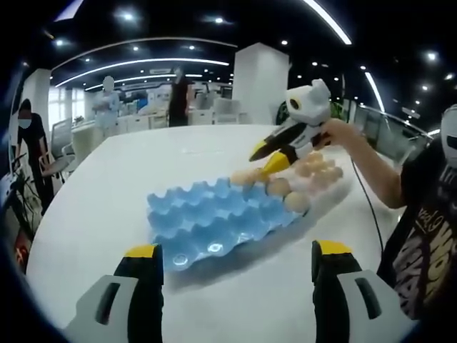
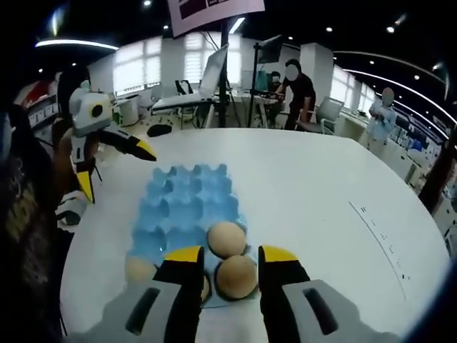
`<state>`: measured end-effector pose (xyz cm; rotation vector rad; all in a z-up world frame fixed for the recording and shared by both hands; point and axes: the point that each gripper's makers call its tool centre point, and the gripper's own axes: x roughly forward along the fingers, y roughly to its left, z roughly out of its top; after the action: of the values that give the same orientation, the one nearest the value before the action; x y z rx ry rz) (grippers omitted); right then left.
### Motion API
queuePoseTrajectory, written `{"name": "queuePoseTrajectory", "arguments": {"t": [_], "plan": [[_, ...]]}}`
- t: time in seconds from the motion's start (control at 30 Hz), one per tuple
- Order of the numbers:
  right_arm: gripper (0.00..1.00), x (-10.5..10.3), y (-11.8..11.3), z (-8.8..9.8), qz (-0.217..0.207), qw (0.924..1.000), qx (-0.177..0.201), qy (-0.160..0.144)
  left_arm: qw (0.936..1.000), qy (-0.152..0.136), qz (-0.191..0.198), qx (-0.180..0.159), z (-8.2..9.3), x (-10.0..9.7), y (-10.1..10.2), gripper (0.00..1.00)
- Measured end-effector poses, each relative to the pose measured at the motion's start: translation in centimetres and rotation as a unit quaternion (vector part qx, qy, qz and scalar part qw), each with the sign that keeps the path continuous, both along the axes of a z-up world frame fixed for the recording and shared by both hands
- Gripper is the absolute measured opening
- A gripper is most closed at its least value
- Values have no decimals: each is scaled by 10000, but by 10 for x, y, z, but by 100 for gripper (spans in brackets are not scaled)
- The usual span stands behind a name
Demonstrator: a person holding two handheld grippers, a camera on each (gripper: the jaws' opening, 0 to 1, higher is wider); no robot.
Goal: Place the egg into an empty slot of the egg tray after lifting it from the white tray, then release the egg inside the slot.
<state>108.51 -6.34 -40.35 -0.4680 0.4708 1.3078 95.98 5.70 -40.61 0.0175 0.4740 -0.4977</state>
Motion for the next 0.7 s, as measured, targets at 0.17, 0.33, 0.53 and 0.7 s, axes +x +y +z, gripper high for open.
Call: {"name": "queuePoseTrajectory", "arguments": {"t": [0.17,0.33,0.53,0.7], "plan": [[31,2,-14,-1,-103,9999,-5,-8,10000,-1,-25,6,0,0,-2,87],[31,5,-27,-2,-219,9998,6,16,10000,13,-25,32,-1,0,-1,87],[31,3,-42,-5,-313,9995,-15,26,10000,8,-46,29,0,0,-4,87],[30,1,-57,-6,-402,9992,-47,41,10000,11,-30,39,0,1,-2,87]]}}
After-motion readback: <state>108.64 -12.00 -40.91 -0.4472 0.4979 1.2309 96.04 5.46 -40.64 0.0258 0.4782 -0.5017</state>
